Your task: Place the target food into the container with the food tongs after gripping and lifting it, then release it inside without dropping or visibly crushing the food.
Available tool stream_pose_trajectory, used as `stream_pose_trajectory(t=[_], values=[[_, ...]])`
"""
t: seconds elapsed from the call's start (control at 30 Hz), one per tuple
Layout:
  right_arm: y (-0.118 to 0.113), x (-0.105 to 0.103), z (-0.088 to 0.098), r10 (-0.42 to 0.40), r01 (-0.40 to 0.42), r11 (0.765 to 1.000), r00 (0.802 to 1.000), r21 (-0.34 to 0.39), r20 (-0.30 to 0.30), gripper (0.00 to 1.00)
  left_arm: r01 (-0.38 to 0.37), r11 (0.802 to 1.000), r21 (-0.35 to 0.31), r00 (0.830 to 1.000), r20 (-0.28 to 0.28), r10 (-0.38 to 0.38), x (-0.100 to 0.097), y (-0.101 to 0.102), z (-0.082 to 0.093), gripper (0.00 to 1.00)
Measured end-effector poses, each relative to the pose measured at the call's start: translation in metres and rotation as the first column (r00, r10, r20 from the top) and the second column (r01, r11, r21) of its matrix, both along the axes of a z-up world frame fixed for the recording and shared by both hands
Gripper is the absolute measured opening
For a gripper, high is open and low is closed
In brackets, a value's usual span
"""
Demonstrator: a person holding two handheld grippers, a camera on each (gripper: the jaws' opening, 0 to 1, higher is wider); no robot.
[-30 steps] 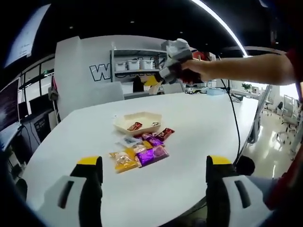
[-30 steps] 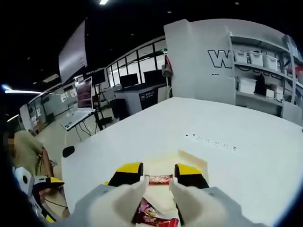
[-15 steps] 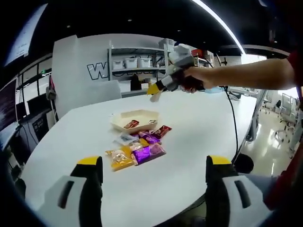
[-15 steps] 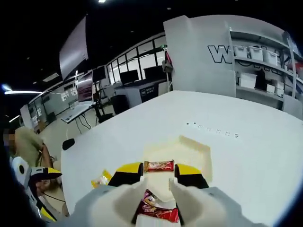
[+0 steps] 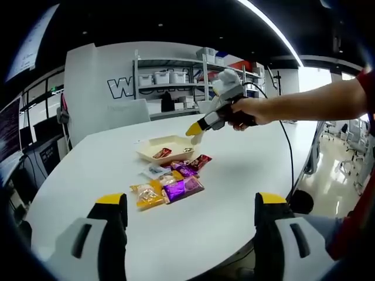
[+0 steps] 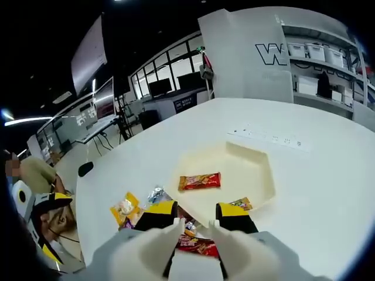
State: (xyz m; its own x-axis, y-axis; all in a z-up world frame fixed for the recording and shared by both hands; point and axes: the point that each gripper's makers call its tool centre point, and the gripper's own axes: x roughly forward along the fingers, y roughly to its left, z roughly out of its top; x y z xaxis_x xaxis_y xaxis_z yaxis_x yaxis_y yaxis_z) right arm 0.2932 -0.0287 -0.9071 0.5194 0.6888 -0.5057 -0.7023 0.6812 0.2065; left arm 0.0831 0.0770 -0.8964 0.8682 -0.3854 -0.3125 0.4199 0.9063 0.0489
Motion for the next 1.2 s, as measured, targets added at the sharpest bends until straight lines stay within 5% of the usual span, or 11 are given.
stream_pose_trajectory(t=[0.5, 0.53, 0.97, 1.2], values=[[0.000, -0.019, -0.040, 0.032, -0.034, 0.998, 0.999, -0.045, -0.038, 0.20, 0.014, 1.000, -0.007, 1.000, 0.008, -0.014, 0.000, -0.006, 0.006, 0.89], [0.000, -0.017, -0.036, 0.034, -0.035, 0.999, 0.999, -0.032, -0.009, 0.20, 0.014, 1.000, -0.007, 1.000, 0.010, -0.014, 0.000, -0.005, 0.007, 0.89], [-0.007, -0.032, -0.036, -0.003, 0.004, 1.000, 0.994, 0.010, -0.107, 0.19, -0.027, 0.999, -0.045, 0.999, -0.035, 0.025, -0.003, 0.011, 0.005, 0.94], [-0.003, -0.053, -0.035, 0.071, -0.074, 0.997, 0.991, -0.021, -0.116, 0.20, -0.018, 0.996, -0.082, 0.999, -0.053, 0.014, -0.005, 0.008, -0.004, 0.97]])
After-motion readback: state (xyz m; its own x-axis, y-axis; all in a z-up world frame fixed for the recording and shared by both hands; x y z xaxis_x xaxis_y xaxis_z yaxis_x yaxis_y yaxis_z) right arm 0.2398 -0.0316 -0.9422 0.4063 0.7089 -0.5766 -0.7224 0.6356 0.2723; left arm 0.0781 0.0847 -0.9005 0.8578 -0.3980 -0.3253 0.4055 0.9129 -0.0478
